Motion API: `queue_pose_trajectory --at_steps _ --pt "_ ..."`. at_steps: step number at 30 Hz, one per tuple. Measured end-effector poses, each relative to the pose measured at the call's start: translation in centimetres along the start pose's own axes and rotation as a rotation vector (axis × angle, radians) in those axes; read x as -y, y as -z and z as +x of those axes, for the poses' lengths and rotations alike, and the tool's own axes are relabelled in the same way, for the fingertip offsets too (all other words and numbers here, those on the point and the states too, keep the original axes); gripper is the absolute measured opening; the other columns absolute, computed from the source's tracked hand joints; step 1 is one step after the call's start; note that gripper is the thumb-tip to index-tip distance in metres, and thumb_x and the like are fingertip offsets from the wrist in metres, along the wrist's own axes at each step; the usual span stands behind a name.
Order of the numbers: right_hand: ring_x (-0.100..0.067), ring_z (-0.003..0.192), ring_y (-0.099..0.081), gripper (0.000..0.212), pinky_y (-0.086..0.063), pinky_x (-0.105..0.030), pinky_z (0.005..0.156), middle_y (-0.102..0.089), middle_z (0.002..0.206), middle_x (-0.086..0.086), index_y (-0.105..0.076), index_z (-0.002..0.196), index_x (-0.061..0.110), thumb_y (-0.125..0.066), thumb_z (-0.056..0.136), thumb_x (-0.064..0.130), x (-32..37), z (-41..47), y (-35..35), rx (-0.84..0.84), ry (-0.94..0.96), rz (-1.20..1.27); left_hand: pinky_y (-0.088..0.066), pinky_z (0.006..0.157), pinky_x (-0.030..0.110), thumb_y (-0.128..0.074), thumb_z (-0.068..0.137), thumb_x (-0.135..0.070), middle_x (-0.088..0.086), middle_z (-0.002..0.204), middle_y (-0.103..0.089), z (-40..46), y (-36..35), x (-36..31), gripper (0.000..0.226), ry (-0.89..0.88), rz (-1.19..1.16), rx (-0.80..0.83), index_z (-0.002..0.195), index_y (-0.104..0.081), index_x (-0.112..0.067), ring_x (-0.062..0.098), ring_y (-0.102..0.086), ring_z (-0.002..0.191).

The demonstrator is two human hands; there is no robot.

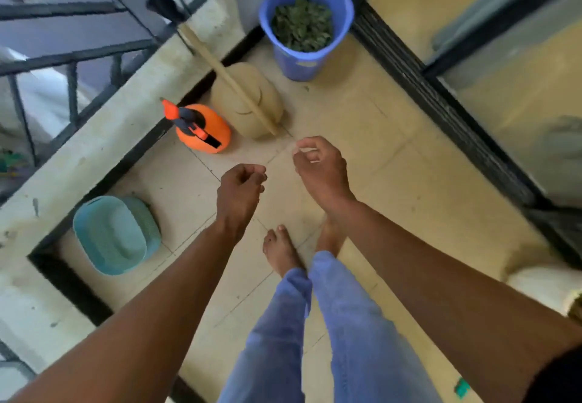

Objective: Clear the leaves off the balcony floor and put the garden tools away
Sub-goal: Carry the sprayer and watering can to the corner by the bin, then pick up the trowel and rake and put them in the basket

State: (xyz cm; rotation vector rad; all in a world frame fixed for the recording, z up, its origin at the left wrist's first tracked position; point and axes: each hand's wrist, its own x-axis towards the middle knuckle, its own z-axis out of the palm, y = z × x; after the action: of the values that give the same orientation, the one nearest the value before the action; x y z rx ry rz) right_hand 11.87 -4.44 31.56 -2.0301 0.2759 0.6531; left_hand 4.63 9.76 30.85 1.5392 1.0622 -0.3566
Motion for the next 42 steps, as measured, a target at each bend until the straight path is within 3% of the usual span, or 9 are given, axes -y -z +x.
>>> queue_pose_trajectory --at_steps 4,10,14,18,21,28,36,40,42 --pt "-0.012 0.084 -0.069 0.013 -0.057 -0.037 0.085 -0.073 0.091 0.007 -0.07 0.105 0.024 -0.066 0.094 0.031 -6.3 -5.6 4.3 -0.146 -0.101 0.102 -0.054 0.081 0.032 -0.056 0.093 -0.019 -0.004 0.094 -0.077 -3.4 -4.5 3.2 0.019 -0.034 0.135 0.143 0.098 -0.074 -0.025 0.015 -0.07 0.083" --pt "-0.016 0.076 -0.072 0.015 -0.059 -0.047 0.08 -0.074 0.086 0.007 -0.071 0.093 0.028 -0.062 0.084 0.037 -17.4 -14.7 10.6 -0.388 -0.278 0.266 -0.049 0.074 0.028 -0.056 0.096 -0.017 -0.001 0.092 -0.077 -10.0 -14.9 8.3 0.019 -0.113 0.291 0.397 0.096 -0.074 -0.024 0.014 -0.069 0.079" --pt "-0.015 0.079 -0.072 0.01 -0.06 -0.046 0.081 -0.074 0.088 0.008 -0.071 0.092 0.026 -0.064 0.087 0.03 -23.6 -21.0 14.2 -0.566 -0.337 0.356 -0.047 0.073 0.028 -0.054 0.087 -0.021 -0.003 0.086 -0.077 -15.7 -20.4 11.3 0.021 -0.194 0.416 0.547 0.087 -0.073 -0.029 0.014 -0.066 0.072" --pt "-0.007 0.082 -0.07 0.007 -0.059 -0.036 0.082 -0.075 0.092 0.009 -0.073 0.095 0.019 -0.067 0.091 0.018 -30.1 -29.0 17.6 -0.766 -0.376 0.434 -0.045 0.066 0.024 -0.054 0.08 -0.022 0.001 0.086 -0.075 -23.3 -25.8 15.6 0.021 -0.239 0.571 0.703 0.088 -0.073 -0.025 0.015 -0.065 0.072" --pt "-0.001 0.083 -0.068 0.007 -0.057 -0.027 0.081 -0.074 0.092 0.014 -0.073 0.093 0.023 -0.067 0.092 0.019 -35.1 -34.9 20.2 -0.863 -0.433 0.466 -0.046 0.063 0.02 -0.056 0.092 -0.007 0.005 0.088 -0.075 -29.1 -29.5 19.4 0.022 -0.282 0.678 0.819 0.089 -0.073 -0.02 0.014 -0.065 0.072" --pt "-0.001 0.083 -0.066 0.011 -0.05 -0.018 0.075 -0.074 0.091 0.012 -0.073 0.094 0.023 -0.063 0.095 0.022 -45.5 -48.0 24.1 -1.073 -0.605 0.622 -0.048 0.059 0.011 -0.057 0.096 -0.009 0.0 0.091 -0.078 -41.2 -36.1 27.5 0.021 -0.443 0.994 1.031 0.095 -0.074 -0.02 0.007 -0.072 0.077" --pt "-0.012 0.083 -0.071 0.01 -0.059 -0.039 0.084 -0.074 0.083 0.008 -0.073 0.088 0.028 -0.064 0.091 0.023 -55.4 -56.8 24.2 -1.186 -0.818 0.787 -0.058 0.082 0.036 -0.063 0.078 -0.026 0.001 0.087 -0.079 -48.3 -42.6 37.0 0.015 -0.4 1.2 1.161 0.084 -0.077 -0.028 0.024 -0.075 0.09" --pt "-0.011 0.082 -0.07 0.013 -0.059 -0.035 0.082 -0.074 0.083 0.01 -0.074 0.088 0.027 -0.063 0.09 0.02 -59.6 -58.1 26.0 -1.15 -0.864 0.778 -0.054 0.098 0.053 -0.059 0.078 -0.027 0.0 0.087 -0.079 -49.8 -47.0 39.9 0.019 -0.36 1.288 1.198 0.083 -0.076 -0.033 0.021 -0.074 0.089" --pt "-0.009 0.083 -0.069 0.013 -0.056 -0.029 0.078 -0.074 0.084 0.012 -0.073 0.089 0.026 -0.062 0.09 0.021 -61.5 -58.3 27.6 -1.12 -0.877 0.732 -0.05 0.104 0.054 -0.055 0.077 -0.031 -0.01 0.086 -0.078 -50.6 -49.1 40.7 0.026 -0.371 1.35 1.203 0.082 -0.074 -0.048 0.017 -0.074 0.091"
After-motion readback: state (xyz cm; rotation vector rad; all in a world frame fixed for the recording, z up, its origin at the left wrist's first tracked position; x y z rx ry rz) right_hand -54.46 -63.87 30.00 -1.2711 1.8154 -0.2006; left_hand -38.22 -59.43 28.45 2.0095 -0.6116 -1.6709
